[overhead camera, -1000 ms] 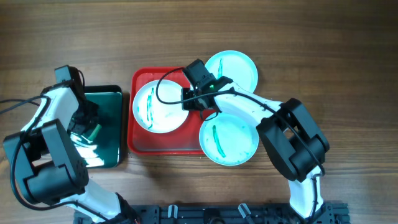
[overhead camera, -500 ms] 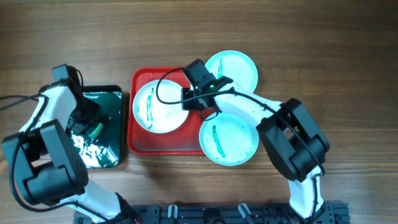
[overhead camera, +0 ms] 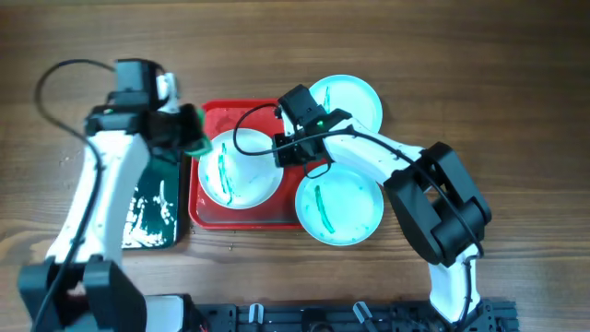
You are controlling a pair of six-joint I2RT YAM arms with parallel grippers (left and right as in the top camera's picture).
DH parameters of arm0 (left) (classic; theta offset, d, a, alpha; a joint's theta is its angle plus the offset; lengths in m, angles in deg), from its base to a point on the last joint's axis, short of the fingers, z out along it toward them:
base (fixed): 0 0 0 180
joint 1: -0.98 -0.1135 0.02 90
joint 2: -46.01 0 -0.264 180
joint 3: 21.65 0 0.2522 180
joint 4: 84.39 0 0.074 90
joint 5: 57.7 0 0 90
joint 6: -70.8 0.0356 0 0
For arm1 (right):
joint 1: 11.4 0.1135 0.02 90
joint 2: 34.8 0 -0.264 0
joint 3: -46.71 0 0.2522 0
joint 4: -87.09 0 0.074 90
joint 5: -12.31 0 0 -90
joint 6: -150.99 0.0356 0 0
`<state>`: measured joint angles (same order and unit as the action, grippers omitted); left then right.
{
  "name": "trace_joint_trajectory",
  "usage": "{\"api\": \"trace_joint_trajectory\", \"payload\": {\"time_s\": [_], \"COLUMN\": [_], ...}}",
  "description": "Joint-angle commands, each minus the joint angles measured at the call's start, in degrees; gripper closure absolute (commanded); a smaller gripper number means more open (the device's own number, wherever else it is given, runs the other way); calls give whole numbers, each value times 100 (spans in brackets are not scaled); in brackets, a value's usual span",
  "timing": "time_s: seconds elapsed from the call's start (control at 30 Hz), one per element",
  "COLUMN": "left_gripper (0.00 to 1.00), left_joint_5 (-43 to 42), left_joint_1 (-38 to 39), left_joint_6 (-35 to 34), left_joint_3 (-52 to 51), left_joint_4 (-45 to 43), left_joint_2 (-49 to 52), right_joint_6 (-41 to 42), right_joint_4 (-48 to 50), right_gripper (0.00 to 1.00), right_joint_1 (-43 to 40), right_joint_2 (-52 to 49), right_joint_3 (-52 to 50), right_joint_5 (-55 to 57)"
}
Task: Clean dirty plates on tray and stack at the side
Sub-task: 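Grasp the green sponge with the left gripper and pinch the plate rim with the right, then carry the sponge onto the held plate and scrub its surface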
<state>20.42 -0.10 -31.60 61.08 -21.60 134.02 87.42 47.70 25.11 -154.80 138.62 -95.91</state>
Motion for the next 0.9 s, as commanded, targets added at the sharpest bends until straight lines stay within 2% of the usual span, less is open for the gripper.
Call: {"api": "trace_joint_trajectory", "payload": {"time_s": [0.0, 0.3, 0.47, 0.6, 0.67, 0.7, 0.87], "left_gripper": [96, 96, 96, 96, 96, 96, 96], "left_joint_5": [302, 522, 175, -417, -361, -162, 2072], "left_joint_1": [511, 619, 1189, 1700, 1718, 1644, 1019], "left_joint_6": [302, 299, 372, 1388, 1471, 1228, -1488], "left_joint_3": [35, 35, 35, 26, 26, 26, 26], "left_joint_4": [-28, -649, -289, 323, 372, 267, 44], "left_joint_2": [730, 2380, 2647, 2647, 2645, 2645, 2645], "right_joint_6": [-120, -142, -140, -138, -140, -138, 264], "right_joint_4": [0, 46, 120, 142, 140, 140, 68], "right_gripper": [96, 96, 96, 96, 96, 96, 96], "right_joint_1": [-131, -210, -210, -210, -210, -210, -269], "right_joint_2": [24, 22, 22, 22, 22, 22, 22], "right_joint_3": [28, 22, 22, 22, 22, 22, 15], "right_joint_5": [-286, -435, -433, -437, -437, -439, -448]}}
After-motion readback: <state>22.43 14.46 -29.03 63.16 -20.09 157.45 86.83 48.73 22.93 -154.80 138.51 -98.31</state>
